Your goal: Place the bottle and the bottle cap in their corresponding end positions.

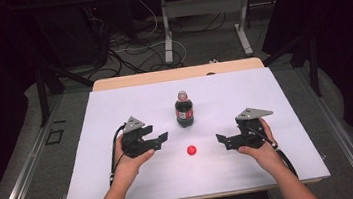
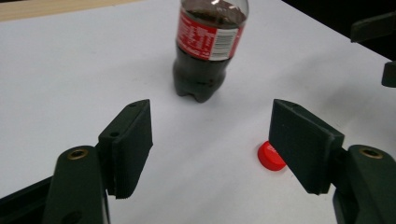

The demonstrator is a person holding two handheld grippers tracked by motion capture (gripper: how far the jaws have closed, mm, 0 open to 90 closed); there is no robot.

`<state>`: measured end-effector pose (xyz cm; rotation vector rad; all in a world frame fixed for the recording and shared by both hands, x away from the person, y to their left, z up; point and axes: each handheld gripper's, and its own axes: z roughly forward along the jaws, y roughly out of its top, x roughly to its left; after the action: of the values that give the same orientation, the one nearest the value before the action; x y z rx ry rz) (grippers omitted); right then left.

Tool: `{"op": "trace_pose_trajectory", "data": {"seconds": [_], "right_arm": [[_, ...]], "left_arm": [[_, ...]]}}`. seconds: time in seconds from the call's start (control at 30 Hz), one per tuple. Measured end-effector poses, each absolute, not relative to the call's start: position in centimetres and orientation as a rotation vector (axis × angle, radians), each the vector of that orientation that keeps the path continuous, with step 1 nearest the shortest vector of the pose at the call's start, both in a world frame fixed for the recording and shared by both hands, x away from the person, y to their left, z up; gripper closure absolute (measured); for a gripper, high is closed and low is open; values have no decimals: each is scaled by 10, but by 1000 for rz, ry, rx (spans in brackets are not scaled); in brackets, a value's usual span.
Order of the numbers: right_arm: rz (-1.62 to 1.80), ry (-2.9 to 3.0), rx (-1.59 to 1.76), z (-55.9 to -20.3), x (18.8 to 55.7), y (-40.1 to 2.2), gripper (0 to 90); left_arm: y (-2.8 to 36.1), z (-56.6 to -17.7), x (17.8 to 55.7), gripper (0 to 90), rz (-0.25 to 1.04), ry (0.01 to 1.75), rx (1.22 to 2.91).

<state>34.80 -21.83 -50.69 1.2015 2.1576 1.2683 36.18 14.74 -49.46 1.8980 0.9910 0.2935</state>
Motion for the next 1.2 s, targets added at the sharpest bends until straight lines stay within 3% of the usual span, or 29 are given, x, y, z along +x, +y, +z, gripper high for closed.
{"op": "trace_pose_trajectory", "data": {"seconds": [0.43,0.9,1.2], "right_arm": [[1228,2121,1263,-506,346,-246,9],[1166,1991,1377,-515,343,-295,1],[1143,1906,1448,-532,347,-313,2]], "left_arm": [[200,-491,349,13,320,1134,1848],[264,-514,334,6,431,1302,1734],[282,-533,334,6,461,1365,1688]]}}
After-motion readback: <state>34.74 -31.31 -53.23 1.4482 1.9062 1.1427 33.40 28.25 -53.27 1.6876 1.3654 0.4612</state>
